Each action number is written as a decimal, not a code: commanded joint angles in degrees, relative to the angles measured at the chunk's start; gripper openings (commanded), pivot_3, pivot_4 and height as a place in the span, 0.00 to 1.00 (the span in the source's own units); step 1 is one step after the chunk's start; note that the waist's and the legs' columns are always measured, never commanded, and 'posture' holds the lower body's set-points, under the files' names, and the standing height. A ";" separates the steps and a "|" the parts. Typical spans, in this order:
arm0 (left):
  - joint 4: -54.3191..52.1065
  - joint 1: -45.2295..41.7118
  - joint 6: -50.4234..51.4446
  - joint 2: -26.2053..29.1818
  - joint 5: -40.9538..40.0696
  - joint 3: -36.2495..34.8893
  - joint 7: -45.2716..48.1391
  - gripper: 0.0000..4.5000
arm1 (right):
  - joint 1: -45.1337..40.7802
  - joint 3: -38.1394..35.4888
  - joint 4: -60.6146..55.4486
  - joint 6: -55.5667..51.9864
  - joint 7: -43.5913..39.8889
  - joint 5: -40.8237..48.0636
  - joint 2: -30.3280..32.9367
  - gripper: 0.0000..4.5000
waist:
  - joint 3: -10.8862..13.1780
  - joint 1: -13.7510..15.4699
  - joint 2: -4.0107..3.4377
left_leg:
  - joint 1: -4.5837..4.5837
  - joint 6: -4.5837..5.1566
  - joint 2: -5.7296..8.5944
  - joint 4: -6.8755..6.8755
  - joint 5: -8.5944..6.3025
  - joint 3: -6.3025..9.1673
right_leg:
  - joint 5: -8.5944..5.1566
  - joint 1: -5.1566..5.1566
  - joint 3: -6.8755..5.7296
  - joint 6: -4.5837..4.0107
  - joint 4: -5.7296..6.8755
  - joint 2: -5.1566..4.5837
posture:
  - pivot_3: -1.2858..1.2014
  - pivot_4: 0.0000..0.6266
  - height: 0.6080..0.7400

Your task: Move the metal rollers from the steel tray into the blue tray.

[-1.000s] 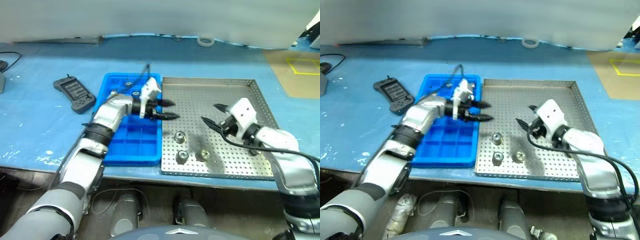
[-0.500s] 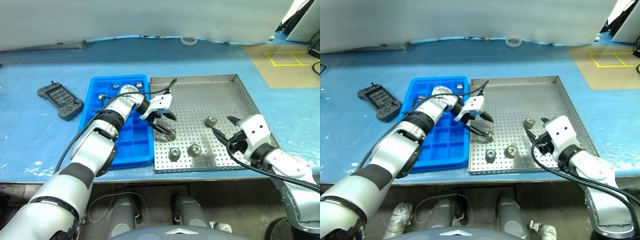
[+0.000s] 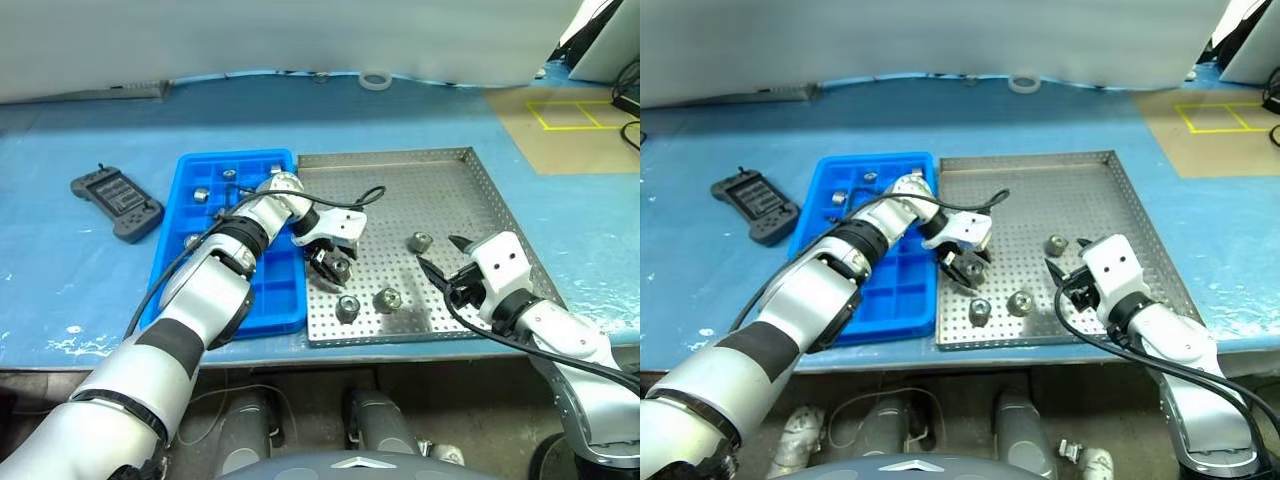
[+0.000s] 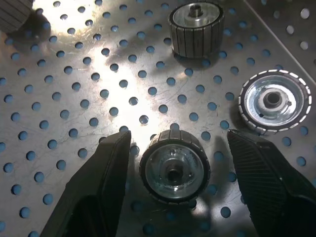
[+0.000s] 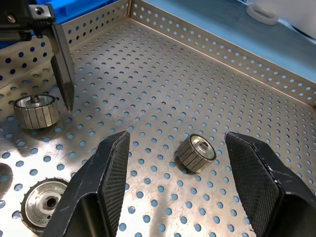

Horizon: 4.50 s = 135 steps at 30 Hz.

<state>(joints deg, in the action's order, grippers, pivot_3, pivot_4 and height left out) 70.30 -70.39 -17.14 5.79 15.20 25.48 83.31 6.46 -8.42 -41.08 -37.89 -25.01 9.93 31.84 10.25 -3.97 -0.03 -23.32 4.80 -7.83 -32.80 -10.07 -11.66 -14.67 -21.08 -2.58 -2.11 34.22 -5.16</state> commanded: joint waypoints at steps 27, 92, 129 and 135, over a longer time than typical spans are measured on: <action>-2.68 -1.52 5.37 1.79 -8.67 -13.15 -0.16 0.39 | -4.44 1.78 2.02 3.03 -3.05 1.49 1.21 0.72 | 0.00 -0.80 -0.01 | -0.03 0.02 0.00 -0.02 -0.01 0.01 | 0.00 -0.01 -0.02 -0.01 0.01 0.00 | 0.35 0.24 1.00; -57.42 32.41 42.68 25.51 -34.61 -17.88 -18.02 0.71 | -23.51 11.75 20.03 13.32 -17.82 -0.38 1.47 0.72 | 0.01 10.63 0.17 | 0.57 -1.49 -0.08 1.22 0.89 0.11 | -0.33 -0.10 -0.43 -0.40 0.50 0.08 | 0.45 0.24 1.00; -53.31 24.52 46.98 10.02 -20.26 7.15 -4.18 0.71 | 4.60 2.54 -5.89 -2.64 -2.64 0.98 0.42 0.72 | -0.21 1.61 -0.08 | 0.44 -0.49 -0.14 0.13 0.20 0.11 | -0.31 0.33 -0.36 -0.42 0.40 0.03 | 0.32 0.24 1.00; -47.30 24.03 40.71 7.71 -14.42 9.11 -10.37 0.71 | 6.25 2.34 -8.21 -4.19 -0.93 0.92 -0.01 0.72 | -0.34 0.14 -0.19 | 0.48 -0.45 -0.12 0.14 0.17 0.12 | -0.32 0.34 -0.31 -0.40 0.33 0.03 | 0.31 0.24 1.00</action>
<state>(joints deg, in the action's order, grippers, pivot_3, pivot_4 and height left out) 20.64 -47.02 25.35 13.70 -1.12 33.12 74.63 12.48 -4.54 -46.31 -41.93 -26.70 10.49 32.11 9.91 -3.83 -0.22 -22.84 4.35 -7.96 -32.66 -9.90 -11.54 -14.99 -20.74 -2.89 -2.51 34.55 -5.12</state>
